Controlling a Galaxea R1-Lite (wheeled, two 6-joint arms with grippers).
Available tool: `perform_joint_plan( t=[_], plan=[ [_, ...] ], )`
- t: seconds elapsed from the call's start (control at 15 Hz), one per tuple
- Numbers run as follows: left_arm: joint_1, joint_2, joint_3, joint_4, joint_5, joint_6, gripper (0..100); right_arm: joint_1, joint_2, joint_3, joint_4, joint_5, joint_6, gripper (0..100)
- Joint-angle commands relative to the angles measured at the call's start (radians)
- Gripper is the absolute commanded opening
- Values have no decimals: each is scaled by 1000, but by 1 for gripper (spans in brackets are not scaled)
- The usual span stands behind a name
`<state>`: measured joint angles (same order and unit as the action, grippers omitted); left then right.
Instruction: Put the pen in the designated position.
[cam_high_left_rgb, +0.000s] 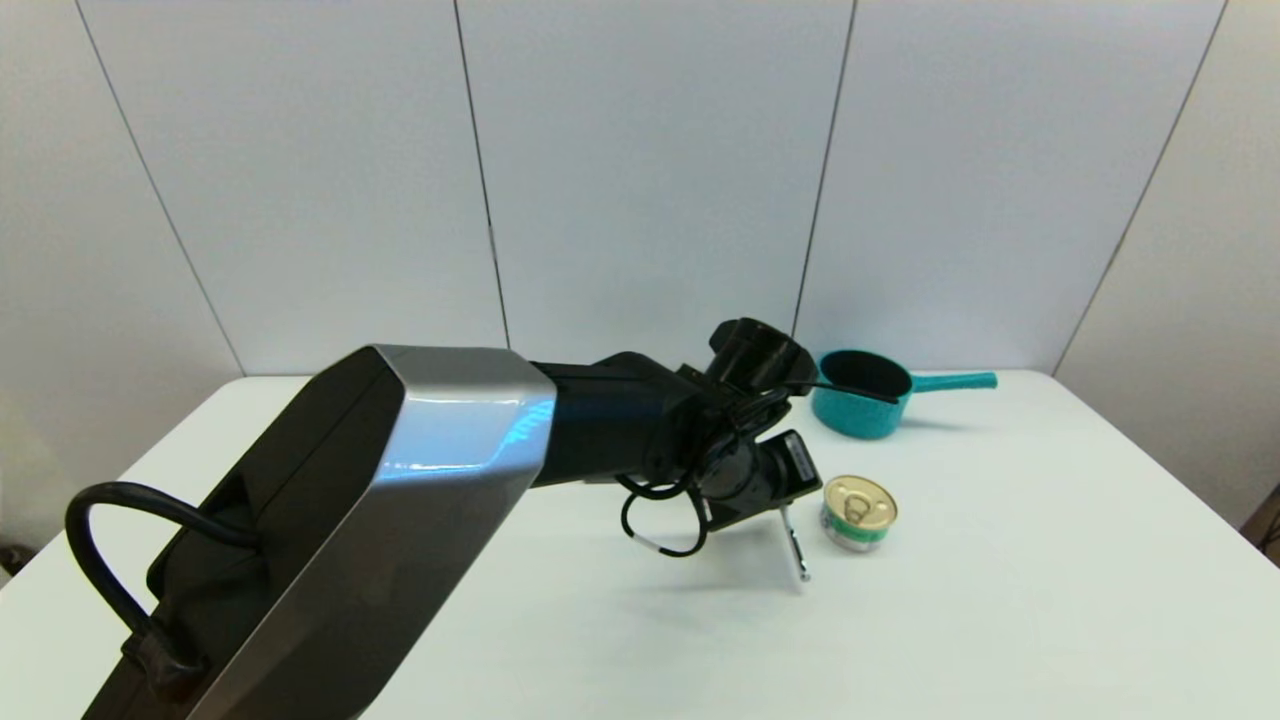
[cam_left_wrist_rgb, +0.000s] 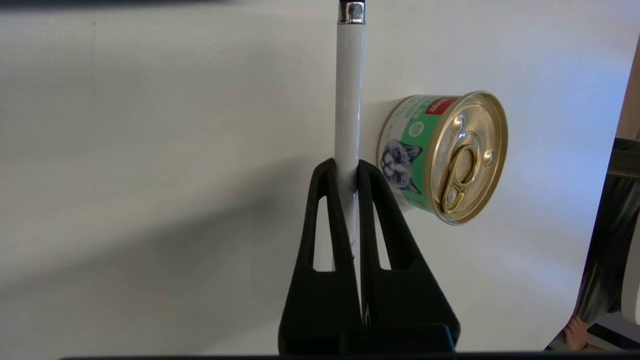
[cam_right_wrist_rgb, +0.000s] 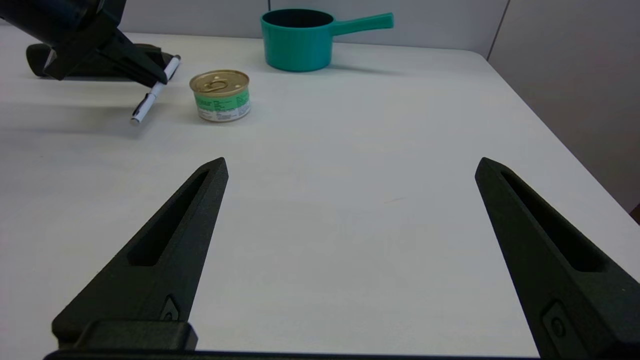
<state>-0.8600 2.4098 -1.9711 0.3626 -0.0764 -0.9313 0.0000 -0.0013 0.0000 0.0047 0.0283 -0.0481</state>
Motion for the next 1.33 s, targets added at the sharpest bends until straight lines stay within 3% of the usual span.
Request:
perform_joint_plan(
  t=[0.07,0.8,0.87,1.33],
  plan=[
    [3,15,0,1,-10,-3,0,0,1,0,0,1,-1,100],
    [3,26,0,-19,-28,2,0,0,1,0,0,1,-1,100],
    [1,26,-2,-19,-28,2,100,0,1,0,0,1,-1,100],
    [1,22,0,-16,-28,5,100,0,1,0,0,1,-1,100]
  ],
)
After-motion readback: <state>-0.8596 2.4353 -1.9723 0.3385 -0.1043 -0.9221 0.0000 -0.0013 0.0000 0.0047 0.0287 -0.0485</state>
